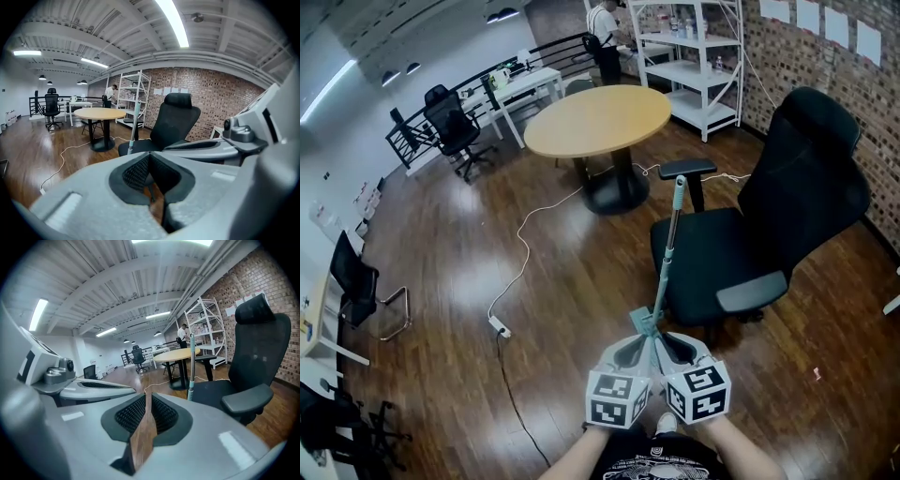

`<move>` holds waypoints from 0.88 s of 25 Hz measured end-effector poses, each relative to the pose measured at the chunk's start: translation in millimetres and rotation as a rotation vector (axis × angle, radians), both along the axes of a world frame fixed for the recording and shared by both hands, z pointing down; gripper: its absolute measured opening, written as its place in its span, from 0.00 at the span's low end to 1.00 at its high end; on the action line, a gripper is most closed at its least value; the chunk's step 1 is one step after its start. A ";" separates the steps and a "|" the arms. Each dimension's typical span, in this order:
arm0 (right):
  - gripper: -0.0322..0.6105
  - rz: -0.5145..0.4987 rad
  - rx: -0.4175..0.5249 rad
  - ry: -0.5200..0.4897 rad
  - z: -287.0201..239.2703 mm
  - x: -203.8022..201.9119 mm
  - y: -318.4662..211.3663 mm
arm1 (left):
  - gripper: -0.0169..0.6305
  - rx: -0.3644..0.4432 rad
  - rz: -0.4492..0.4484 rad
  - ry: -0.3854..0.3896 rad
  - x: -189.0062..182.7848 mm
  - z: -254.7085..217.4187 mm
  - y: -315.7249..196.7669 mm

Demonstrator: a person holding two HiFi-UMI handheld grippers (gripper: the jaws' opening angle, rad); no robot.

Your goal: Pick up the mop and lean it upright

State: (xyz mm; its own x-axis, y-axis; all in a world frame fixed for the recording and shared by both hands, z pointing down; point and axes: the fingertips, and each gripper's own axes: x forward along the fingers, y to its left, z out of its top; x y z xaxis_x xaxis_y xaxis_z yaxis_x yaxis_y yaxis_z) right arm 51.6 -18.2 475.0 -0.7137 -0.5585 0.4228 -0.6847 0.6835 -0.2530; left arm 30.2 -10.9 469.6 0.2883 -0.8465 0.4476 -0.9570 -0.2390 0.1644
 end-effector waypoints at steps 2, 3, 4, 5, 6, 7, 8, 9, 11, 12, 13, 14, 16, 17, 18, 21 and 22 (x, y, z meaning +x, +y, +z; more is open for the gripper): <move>0.12 0.018 0.004 0.005 -0.6 -5.3 -21.9 | 0.03 0.016 0.012 -0.005 -4.5 -1.8 -20.7; 0.12 0.028 0.005 0.007 -0.7 -6.9 -33.3 | 0.03 0.023 0.018 -0.007 -6.4 -2.5 -31.7; 0.12 0.039 0.005 0.009 -0.5 -8.8 -45.5 | 0.03 0.029 0.024 -0.007 -8.6 -2.5 -43.7; 0.12 0.051 0.006 0.011 0.5 -11.2 -58.6 | 0.03 0.033 0.032 -0.005 -11.3 -1.8 -56.8; 0.13 0.064 0.008 0.013 2.4 -14.3 -72.2 | 0.03 0.036 0.041 -0.002 -14.7 -0.1 -70.4; 0.13 0.078 0.009 0.016 5.3 -18.1 -85.8 | 0.03 0.039 0.053 0.002 -18.6 2.1 -84.0; 0.13 0.094 0.011 0.020 8.4 -22.3 -99.2 | 0.03 0.042 0.068 0.006 -22.8 4.6 -97.5; 0.13 0.109 0.014 0.025 11.2 -27.1 -112.4 | 0.03 0.047 0.086 0.010 -27.5 6.6 -110.9; 0.15 0.140 0.020 0.034 13.2 -37.3 -139.1 | 0.03 0.058 0.125 0.020 -37.6 7.7 -138.3; 0.15 0.158 0.023 0.038 13.0 -42.0 -152.8 | 0.03 0.065 0.144 0.024 -42.3 6.9 -152.4; 0.16 0.178 0.027 0.042 12.8 -45.8 -166.2 | 0.03 0.072 0.163 0.027 -46.2 5.7 -165.7; 0.16 0.200 0.030 0.045 13.2 -49.2 -179.0 | 0.03 0.079 0.182 0.030 -49.5 4.6 -177.6; 0.16 0.244 0.040 0.056 14.7 -55.5 -203.2 | 0.03 0.094 0.219 0.033 -55.5 2.8 -197.2; 0.17 0.263 0.047 0.064 15.1 -57.9 -215.2 | 0.03 0.100 0.237 0.037 -58.0 2.3 -205.9; 0.18 0.281 0.051 0.073 15.4 -59.5 -226.8 | 0.03 0.104 0.253 0.042 -60.2 2.2 -214.1; 0.22 0.330 0.054 0.093 16.8 -61.8 -254.0 | 0.03 0.104 0.284 0.058 -69.6 4.0 -232.8; 0.22 0.347 0.056 0.098 16.8 -62.2 -260.8 | 0.03 0.102 0.290 0.066 -73.5 4.5 -237.3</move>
